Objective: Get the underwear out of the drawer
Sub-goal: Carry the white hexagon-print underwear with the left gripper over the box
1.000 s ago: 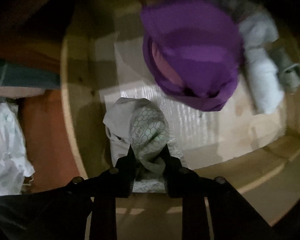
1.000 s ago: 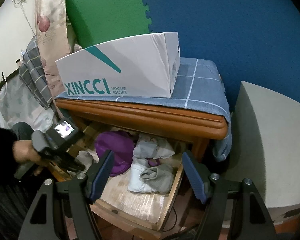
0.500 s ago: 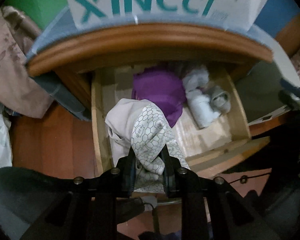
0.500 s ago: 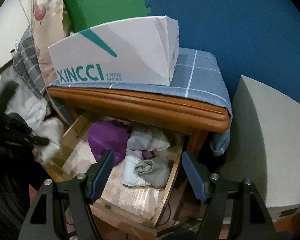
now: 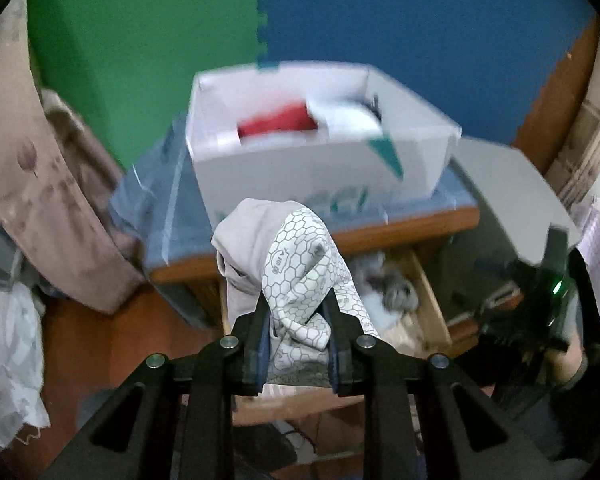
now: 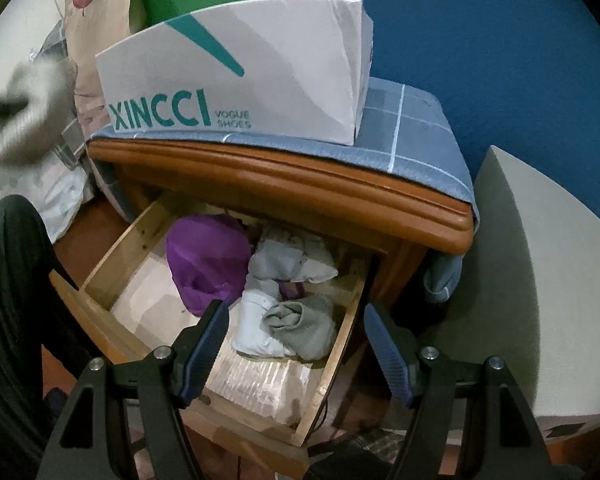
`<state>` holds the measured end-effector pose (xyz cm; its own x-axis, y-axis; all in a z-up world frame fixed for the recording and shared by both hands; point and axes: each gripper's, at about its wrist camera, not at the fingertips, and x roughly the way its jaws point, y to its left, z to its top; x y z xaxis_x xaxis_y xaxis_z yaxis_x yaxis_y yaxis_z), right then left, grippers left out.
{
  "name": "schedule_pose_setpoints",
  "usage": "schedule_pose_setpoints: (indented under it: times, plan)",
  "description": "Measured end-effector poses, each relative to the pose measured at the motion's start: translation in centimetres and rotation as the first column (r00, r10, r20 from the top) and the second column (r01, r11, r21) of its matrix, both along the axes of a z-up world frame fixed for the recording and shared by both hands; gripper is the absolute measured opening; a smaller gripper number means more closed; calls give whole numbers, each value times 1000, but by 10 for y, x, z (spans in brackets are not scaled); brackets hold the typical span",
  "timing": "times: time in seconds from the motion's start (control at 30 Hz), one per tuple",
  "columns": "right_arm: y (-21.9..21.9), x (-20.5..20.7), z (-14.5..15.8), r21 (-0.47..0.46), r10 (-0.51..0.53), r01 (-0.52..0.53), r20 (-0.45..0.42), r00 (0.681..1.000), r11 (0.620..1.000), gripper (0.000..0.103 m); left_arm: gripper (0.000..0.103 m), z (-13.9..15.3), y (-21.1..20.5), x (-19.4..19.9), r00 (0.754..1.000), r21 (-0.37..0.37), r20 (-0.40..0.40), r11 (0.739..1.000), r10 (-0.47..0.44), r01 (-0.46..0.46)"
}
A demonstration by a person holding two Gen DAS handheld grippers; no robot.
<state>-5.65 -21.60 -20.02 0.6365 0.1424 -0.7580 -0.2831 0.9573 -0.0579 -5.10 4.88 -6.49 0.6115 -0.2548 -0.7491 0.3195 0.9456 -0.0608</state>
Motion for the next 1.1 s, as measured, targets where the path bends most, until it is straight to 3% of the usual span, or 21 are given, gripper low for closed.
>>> schedule_pose_setpoints:
  times: [0.3,0.57,0.87,1.1]
  plan:
    - [8,-1,-3,-36,29,-30,-10,1000,999,72,20,79,19,27,984,-14,169,999,53,-51]
    - [10,-1,-4,-47,40,-41,-13,999,998,72,21,117,11,56,969,-65,236,996,76,-62]
    - [14,-3,-5,-61,54,-55,-14,998,997,72,21,120,-4,111,976,-64,198,995,93,-82]
    - [16,-4,-5,-69,64,-65,-13,998,995,72,21,101,-15,154,983,21,145,993,112,-117]
